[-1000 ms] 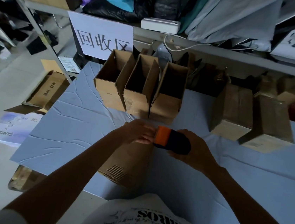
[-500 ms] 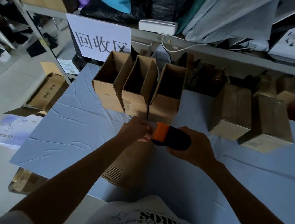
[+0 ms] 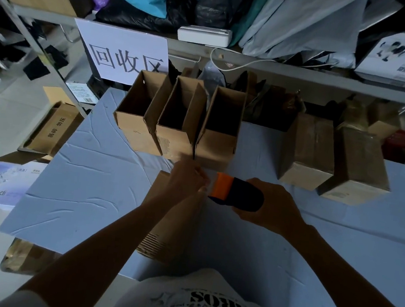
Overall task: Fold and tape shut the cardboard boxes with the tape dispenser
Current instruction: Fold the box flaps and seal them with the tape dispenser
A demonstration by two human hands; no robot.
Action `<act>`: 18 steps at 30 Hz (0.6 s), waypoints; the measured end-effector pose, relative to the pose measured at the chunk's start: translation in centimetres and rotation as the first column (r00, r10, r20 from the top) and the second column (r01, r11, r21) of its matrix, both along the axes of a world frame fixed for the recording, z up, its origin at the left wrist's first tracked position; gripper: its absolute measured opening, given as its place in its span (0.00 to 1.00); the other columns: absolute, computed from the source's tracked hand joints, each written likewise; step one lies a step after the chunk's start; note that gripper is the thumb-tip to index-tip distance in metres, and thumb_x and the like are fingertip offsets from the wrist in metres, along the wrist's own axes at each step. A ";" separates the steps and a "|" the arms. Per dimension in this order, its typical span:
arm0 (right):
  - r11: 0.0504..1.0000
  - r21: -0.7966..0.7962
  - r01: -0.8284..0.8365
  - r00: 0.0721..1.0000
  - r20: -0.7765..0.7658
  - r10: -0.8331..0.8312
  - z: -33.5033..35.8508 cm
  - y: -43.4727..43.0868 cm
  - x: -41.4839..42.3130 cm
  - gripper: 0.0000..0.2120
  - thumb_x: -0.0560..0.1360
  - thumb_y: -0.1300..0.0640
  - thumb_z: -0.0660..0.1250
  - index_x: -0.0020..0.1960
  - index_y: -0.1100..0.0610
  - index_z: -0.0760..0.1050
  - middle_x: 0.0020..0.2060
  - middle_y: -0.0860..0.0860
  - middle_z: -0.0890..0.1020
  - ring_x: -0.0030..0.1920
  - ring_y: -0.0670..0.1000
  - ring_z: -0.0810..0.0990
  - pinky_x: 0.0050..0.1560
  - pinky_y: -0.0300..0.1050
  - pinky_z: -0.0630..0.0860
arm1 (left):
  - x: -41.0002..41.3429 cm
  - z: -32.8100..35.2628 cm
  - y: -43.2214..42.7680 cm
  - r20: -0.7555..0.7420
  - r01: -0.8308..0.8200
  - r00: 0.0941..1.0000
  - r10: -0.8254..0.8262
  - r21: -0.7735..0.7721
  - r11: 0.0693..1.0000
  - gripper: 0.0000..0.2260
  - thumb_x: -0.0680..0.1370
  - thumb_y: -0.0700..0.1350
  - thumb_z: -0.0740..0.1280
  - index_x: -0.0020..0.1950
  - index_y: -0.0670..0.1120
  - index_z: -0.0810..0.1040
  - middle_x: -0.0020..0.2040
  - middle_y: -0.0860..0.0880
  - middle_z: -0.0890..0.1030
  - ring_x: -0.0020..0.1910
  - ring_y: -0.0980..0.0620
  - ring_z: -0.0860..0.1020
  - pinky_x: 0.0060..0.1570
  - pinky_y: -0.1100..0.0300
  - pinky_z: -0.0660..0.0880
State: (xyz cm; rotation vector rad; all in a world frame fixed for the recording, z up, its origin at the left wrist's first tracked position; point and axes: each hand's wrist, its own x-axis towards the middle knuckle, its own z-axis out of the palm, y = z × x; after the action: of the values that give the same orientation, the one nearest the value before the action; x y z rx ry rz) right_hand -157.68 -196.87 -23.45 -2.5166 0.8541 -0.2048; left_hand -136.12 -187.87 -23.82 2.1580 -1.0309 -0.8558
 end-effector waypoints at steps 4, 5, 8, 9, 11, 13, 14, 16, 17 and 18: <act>0.997 -0.065 0.027 0.995 -0.092 -0.033 0.1 -0.7 -2.0 0.21 0.64 0.41 0.73 0.50 0.51 0.74 0.36 0.41 0.76 0.37 0.43 0.77 0.38 0.38 0.75 | 2.3 0.2 -0.1 0.152 -0.026 0.988 0.025 0.008 1.000 0.04 0.71 0.35 0.69 0.39 0.42 0.83 0.37 0.44 0.83 0.39 0.49 0.82 0.42 0.54 0.80; 0.997 -0.071 0.031 0.992 -0.117 -0.039 0.2 -1.1 -2.4 0.21 0.65 0.41 0.73 0.51 0.51 0.74 0.36 0.42 0.76 0.37 0.44 0.77 0.39 0.40 0.76 | 2.9 0.1 0.0 0.079 -0.030 0.997 0.028 0.033 0.999 0.05 0.71 0.34 0.69 0.38 0.42 0.82 0.36 0.44 0.83 0.37 0.49 0.83 0.42 0.54 0.81; 0.998 -0.051 0.042 0.981 -0.187 -0.051 0.4 -1.8 -2.5 0.23 0.65 0.40 0.73 0.53 0.51 0.74 0.40 0.45 0.80 0.41 0.46 0.79 0.44 0.45 0.78 | 3.1 -0.5 0.3 -0.117 -0.032 0.992 0.047 0.127 0.991 0.01 0.74 0.36 0.69 0.44 0.40 0.81 0.39 0.42 0.83 0.37 0.49 0.84 0.42 0.55 0.82; 0.998 -0.037 0.055 0.976 -0.207 -0.062 0.3 -1.8 -2.4 0.23 0.65 0.40 0.73 0.54 0.51 0.73 0.41 0.45 0.80 0.41 0.46 0.79 0.45 0.45 0.78 | 3.0 -1.0 0.2 -0.117 -0.029 0.992 0.045 0.135 0.990 0.02 0.75 0.37 0.69 0.46 0.41 0.80 0.41 0.42 0.83 0.38 0.48 0.84 0.43 0.55 0.82; 0.996 -0.023 0.082 0.967 -0.238 -0.085 0.0 -1.7 -2.3 0.24 0.65 0.40 0.73 0.54 0.51 0.72 0.41 0.46 0.80 0.42 0.46 0.79 0.45 0.43 0.78 | 2.7 -1.5 0.0 -0.095 -0.017 0.995 0.028 0.117 0.993 0.05 0.75 0.39 0.69 0.49 0.40 0.81 0.44 0.41 0.83 0.43 0.47 0.83 0.47 0.54 0.80; 0.994 0.002 0.108 0.963 -0.248 -0.104 -0.6 -1.7 -2.6 0.25 0.65 0.40 0.74 0.56 0.50 0.72 0.43 0.46 0.81 0.43 0.47 0.79 0.45 0.43 0.77 | 2.9 -1.7 -0.2 -0.099 -0.003 0.995 0.012 0.091 0.996 0.07 0.74 0.39 0.70 0.50 0.37 0.81 0.46 0.40 0.82 0.48 0.43 0.81 0.51 0.52 0.78; 0.993 0.018 0.121 0.964 -0.241 -0.113 -0.9 -1.7 -2.7 0.25 0.65 0.40 0.74 0.56 0.50 0.72 0.43 0.46 0.81 0.44 0.46 0.79 0.45 0.43 0.78 | 3.0 -1.7 -0.3 -0.121 0.005 0.993 0.007 0.092 0.996 0.07 0.73 0.38 0.71 0.49 0.37 0.81 0.47 0.39 0.82 0.49 0.42 0.81 0.52 0.51 0.77; 0.992 0.026 0.126 0.965 -0.234 -0.116 -1.4 -1.8 -3.0 0.26 0.64 0.39 0.74 0.56 0.49 0.72 0.43 0.45 0.81 0.44 0.46 0.79 0.45 0.44 0.78 | 3.2 -1.7 -0.4 -0.154 0.050 0.988 -0.026 0.153 0.987 0.05 0.73 0.36 0.70 0.47 0.40 0.83 0.48 0.39 0.83 0.50 0.41 0.81 0.53 0.51 0.77; 0.993 0.016 0.121 0.966 -0.233 -0.114 -1.6 -1.8 -3.0 0.26 0.64 0.39 0.74 0.56 0.49 0.72 0.42 0.44 0.80 0.43 0.46 0.79 0.44 0.44 0.78 | 3.3 -1.8 -0.4 -0.157 0.071 0.987 -0.041 0.187 0.980 0.05 0.73 0.35 0.69 0.46 0.42 0.83 0.48 0.41 0.83 0.50 0.43 0.81 0.52 0.51 0.77; 0.993 0.002 0.115 0.967 -0.230 -0.112 -1.7 -1.9 -3.0 0.26 0.63 0.38 0.74 0.56 0.49 0.72 0.42 0.44 0.80 0.42 0.45 0.79 0.43 0.43 0.78 | 3.3 -2.0 -0.3 -0.153 0.076 0.987 -0.047 0.196 0.978 0.06 0.73 0.35 0.69 0.44 0.44 0.83 0.48 0.42 0.84 0.50 0.43 0.81 0.52 0.52 0.77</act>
State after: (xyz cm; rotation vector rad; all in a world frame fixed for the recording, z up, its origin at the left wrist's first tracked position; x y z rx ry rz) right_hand -160.70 -198.73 -25.18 -2.5112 1.0872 0.0583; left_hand -132.82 -188.18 -25.82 2.1978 -0.9769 -1.1759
